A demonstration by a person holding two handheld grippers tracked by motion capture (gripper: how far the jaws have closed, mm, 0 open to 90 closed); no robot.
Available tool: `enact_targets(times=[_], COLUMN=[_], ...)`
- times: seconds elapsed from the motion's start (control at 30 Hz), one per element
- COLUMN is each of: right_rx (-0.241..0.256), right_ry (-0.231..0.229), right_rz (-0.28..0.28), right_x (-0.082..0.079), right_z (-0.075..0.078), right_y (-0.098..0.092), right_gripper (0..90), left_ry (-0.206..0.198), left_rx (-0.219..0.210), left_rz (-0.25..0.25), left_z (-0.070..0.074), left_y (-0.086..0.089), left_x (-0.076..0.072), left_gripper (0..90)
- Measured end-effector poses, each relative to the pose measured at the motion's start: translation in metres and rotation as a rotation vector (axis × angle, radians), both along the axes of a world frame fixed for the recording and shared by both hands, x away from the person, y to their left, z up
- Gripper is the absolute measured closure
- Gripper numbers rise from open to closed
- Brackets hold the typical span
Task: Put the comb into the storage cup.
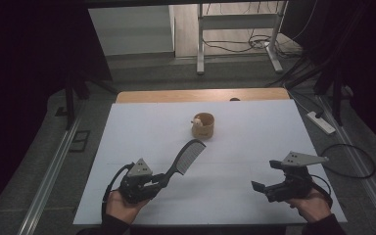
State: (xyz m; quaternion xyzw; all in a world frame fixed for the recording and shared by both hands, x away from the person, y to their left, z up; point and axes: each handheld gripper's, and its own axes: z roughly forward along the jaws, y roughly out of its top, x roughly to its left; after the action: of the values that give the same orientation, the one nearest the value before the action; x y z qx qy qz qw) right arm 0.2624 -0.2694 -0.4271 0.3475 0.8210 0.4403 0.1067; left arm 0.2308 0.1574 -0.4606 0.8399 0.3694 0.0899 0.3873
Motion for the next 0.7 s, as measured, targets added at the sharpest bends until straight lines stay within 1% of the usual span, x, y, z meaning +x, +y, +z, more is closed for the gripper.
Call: enact_targets(times=[0.17,0.33,0.43,0.53,0.7], right_rx=[0.007,0.011,0.013,0.023,0.047], right_ry=[0.022,0.021,0.031,0.040,0.072], right_rz=[0.009,0.014,0.020,0.027,0.035], right_x=[0.005,0.010,0.014,0.017,0.023], right_z=[0.001,0.002,0.003,0.004,0.004], right_y=[0.007,0.014,0.018,0.022,0.027], right_gripper=[0.0,0.0,0.0,0.0,0.0], left_ry=[-0.010,-0.018,-0.022,-0.023,-0.024], left_rx=[-0.008,-0.017,-0.018,-0.026,-0.041], left_rz=[-0.007,-0.012,-0.019,-0.024,-0.026], left_z=[0.001,0.001,0.001,0.001,0.001], left_y=[-0.004,-0.007,-0.009,-0.011,-0.013], left_x=[0.001,0.002,0.003,0.004,0.007], left_gripper=[72.1,72.1,72.1,72.1,72.1])
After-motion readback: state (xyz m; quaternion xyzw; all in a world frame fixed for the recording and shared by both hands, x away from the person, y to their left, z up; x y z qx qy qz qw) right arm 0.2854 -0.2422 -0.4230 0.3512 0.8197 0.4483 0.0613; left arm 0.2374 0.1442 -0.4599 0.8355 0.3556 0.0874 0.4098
